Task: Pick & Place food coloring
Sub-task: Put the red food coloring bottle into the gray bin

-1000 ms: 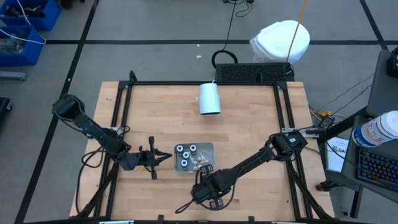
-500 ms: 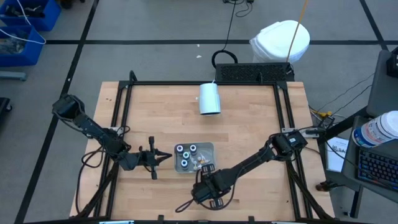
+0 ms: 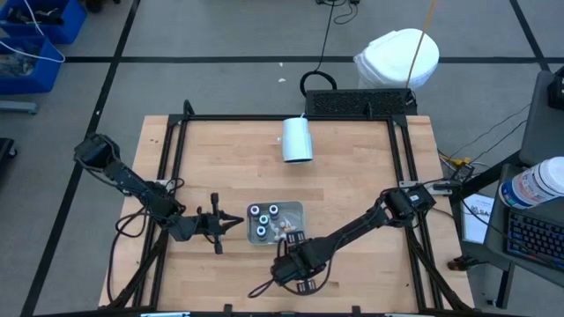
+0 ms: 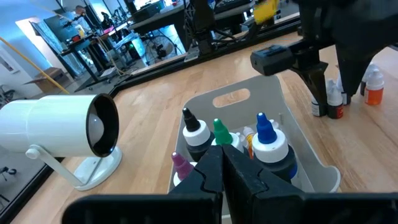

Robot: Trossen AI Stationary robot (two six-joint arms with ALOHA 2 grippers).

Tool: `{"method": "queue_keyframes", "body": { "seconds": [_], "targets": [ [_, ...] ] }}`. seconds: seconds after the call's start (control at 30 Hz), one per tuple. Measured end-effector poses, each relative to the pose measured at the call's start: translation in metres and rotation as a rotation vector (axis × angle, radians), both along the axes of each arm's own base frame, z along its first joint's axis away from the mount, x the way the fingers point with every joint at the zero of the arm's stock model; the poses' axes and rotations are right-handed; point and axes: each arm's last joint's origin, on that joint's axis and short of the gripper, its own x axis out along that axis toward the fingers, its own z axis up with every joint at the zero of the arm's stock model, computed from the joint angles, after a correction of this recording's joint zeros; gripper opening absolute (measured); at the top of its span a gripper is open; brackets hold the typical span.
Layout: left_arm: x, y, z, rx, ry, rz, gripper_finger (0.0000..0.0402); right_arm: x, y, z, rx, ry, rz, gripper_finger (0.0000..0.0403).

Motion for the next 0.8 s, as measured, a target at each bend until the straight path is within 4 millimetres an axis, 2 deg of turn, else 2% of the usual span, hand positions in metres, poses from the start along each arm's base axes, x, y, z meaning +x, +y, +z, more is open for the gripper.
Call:
{"method": "queue_keyframes", "body": {
  "seconds": [0.2,0.63,0.8],
  "targets": [
    [0.0,0.0,0.0,0.0,0.0,0.0,0.001,-0.0021,-0.0061,-0.011,0.011,0.04,-0.022,0.0137],
    [0.0,0.0,0.0,0.0,0.0,0.0,0.001,0.0031,-0.0052,-0.0106,0.036,-0.005,-0.007,0.0118],
    [0.0,0.0,0.0,0.0,0.0,0.0,0.001,0.0028,-0.0046,-0.0106,0.056,0.004,-0.011,0.0088]
  ]
}}
